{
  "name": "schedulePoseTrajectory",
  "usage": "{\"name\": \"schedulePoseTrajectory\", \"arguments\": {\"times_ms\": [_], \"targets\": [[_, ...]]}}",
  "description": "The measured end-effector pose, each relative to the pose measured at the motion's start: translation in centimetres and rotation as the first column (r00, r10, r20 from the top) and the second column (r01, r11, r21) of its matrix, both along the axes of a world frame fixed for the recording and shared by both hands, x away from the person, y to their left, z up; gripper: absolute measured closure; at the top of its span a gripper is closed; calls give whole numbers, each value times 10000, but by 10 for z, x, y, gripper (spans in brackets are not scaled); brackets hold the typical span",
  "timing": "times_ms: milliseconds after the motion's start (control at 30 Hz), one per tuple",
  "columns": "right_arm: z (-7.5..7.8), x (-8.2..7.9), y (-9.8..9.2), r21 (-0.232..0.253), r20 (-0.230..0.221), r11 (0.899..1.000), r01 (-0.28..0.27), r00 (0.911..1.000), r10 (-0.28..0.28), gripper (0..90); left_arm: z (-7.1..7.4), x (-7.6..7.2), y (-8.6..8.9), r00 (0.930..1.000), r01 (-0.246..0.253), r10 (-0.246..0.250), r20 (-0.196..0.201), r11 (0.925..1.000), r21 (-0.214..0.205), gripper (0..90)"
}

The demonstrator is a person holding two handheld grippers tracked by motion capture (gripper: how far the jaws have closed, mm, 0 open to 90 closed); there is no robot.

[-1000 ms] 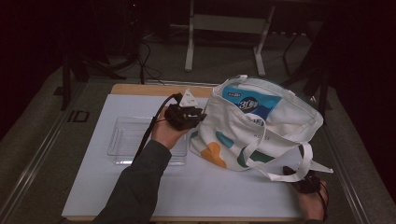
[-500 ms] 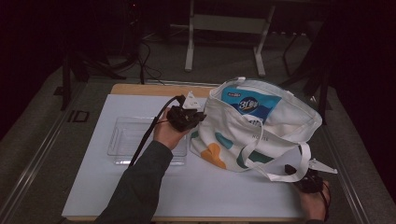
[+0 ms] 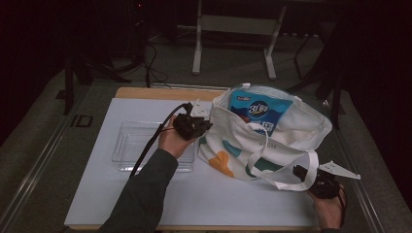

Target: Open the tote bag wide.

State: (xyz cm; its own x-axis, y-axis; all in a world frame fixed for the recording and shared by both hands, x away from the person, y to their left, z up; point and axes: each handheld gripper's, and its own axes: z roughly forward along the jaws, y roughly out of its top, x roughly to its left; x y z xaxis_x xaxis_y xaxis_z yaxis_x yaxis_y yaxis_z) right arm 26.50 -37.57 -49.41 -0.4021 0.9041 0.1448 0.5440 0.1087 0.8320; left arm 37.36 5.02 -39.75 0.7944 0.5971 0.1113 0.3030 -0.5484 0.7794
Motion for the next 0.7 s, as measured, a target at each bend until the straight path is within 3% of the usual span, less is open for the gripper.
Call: {"name": "schedulePoseTrajectory", "arguments": {"times_ms": [133, 300, 400, 600, 700], "targets": [[8, -2, 1, 607, 229, 9975, -349, 9992, 336, 746, -3, -1, -1, 10000, 10, -10, -31, 10000, 49, 871], [16, -5, 1, 838, 393, 9951, -528, 9980, 496, 671, -6, -2, -1, 9999, 17, -16, -107, 10000, 74, 871], [20, -5, -1, 1395, 491, 9885, -579, 9975, 515, 612, -8, -3, -1, 9999, 48, -48, -143, 10000, 32, 870], [24, -2, -5, 2252, 505, 9740, -231, 9987, 120, 596, -11, -4, -3, 9998, 97, -95, -197, 9999, 114, 870], [21, 1, -6, 2860, 438, 9582, -115, 9990, -10, 588, -13, -5, -3, 9996, 102, -97, -276, 9998, 174, 871]]}}
